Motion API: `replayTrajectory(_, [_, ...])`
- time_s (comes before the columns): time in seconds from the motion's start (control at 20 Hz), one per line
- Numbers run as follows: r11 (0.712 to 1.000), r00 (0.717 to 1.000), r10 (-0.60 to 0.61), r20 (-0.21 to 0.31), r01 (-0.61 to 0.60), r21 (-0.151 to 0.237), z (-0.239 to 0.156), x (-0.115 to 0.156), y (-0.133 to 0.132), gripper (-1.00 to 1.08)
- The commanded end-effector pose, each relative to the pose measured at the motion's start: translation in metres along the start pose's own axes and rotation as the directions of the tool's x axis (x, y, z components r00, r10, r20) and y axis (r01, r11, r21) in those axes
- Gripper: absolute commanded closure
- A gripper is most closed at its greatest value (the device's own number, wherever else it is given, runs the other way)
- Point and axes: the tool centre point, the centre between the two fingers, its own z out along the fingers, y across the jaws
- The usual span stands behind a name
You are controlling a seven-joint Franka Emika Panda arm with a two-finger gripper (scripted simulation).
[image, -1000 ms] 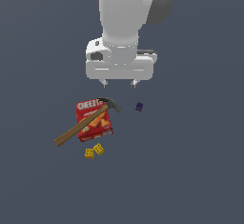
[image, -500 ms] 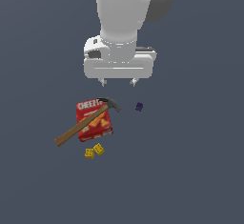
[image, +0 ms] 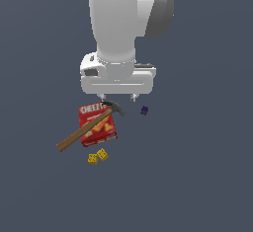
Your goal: Pick up a designated object from a clutter of objects.
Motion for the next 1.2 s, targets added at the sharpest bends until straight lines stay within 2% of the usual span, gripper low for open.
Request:
replayTrajectory(0.0, [1.000,1.000,0.005,0.000,-0.005,0.003,0.011,0.012,0.007,-0.92])
replayTrajectory(0.65, [0.999,0.999,0.043,-0.007,-0.043,0.017,0.105,0.081,0.060,-0.92])
replayTrajectory(1.15, [0.998,0.998,0.067,-0.012,-0.067,0.019,0.182,0.110,0.100,-0.92])
